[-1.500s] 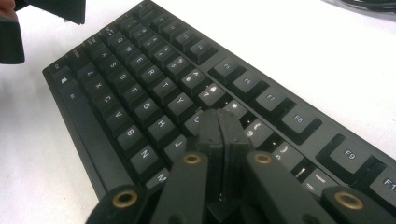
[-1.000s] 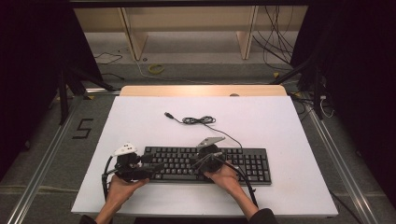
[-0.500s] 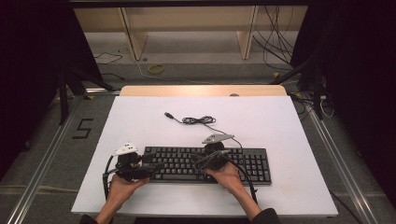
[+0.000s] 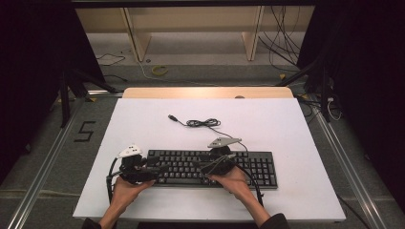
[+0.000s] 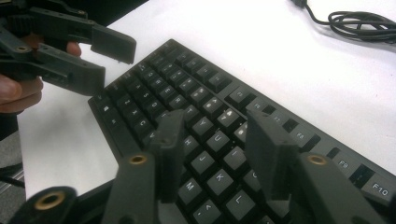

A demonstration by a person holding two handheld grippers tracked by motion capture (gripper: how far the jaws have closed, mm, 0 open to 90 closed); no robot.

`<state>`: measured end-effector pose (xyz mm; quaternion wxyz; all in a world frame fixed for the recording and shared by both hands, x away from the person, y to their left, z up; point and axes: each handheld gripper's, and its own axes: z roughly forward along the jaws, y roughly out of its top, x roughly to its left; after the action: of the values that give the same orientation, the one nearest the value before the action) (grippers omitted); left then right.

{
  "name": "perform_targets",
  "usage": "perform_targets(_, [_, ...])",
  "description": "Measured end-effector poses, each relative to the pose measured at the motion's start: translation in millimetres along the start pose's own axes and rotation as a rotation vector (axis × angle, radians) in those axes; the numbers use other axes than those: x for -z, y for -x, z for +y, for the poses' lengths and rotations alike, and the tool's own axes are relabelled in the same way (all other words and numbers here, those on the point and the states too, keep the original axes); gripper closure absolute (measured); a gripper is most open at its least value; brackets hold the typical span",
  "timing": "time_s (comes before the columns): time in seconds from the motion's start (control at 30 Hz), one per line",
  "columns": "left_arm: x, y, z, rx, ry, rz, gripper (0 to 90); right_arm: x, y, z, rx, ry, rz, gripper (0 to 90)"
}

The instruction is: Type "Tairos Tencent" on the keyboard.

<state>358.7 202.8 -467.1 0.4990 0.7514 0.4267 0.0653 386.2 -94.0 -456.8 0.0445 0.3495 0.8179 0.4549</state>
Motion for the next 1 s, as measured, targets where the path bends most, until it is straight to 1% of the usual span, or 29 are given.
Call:
perform_targets(0.07, [-1.0,0.9,0.4,-0.007,0.001,0.002,36.4,0.6,-0.3,-0.6,0.005,-0.002,-0.001,54.6])
perform_targets(0.13, [-1.7,1.4,0.9,-0.018,-0.002,-0.005,38.3,1.2,-0.5,-0.9,0.010,-0.002,-0.004,51.6])
perform_targets(0.27, [-3.3,2.9,1.5,-0.022,-0.011,-0.010,42.8,2.6,-0.6,-1.6,0.009,-0.002,-0.003,48.7])
perform_targets(0.33, [-4.0,3.3,2.1,-0.020,-0.016,-0.009,45.5,3.2,-0.6,-2.1,0.012,-0.001,-0.011,46.1])
perform_targets(0.43, [-5.6,3.3,3.8,-0.021,-0.020,-0.011,49.9,4.1,-0.1,-3.4,0.008,-0.003,-0.011,43.1])
perform_targets(0.57, [-9.3,3.5,6.4,-0.033,-0.030,-0.012,56.5,6.9,1.1,-5.1,0.005,0.003,-0.015,41.0])
perform_targets(0.6, [-10.6,3.9,6.9,-0.033,-0.037,-0.007,57.9,7.9,1.3,-5.4,0.002,0.004,-0.018,41.0])
perform_targets(0.67, [-13.7,3.3,7.8,-0.044,-0.056,0.003,61.5,9.8,2.3,-6.2,0.003,0.008,-0.020,41.0])
perform_targets(0.77, [-18.7,2.5,8.4,-0.043,-0.075,0.004,66.1,11.8,2.9,-7.0,-0.001,0.009,-0.022,40.8])
perform_targets(0.83, [-23.0,2.2,9.3,-0.061,-0.099,0.011,70.0,13.0,3.5,-7.6,0.004,0.010,-0.024,40.2])
perform_targets(0.9, [-26.5,2.0,9.9,-0.057,-0.107,0.010,73.7,14.5,4.1,-8.2,0.001,0.013,-0.023,39.6])
perform_targets(0.97, [-29.7,1.5,11.1,-0.070,-0.116,0.013,77.8,16.0,4.7,-8.7,-0.001,0.018,-0.026,39.0])
perform_targets(1.0, [-31.0,1.6,11.4,-0.070,-0.116,0.013,80.0,16.9,5.0,-8.8,-0.002,0.017,-0.027,38.7])
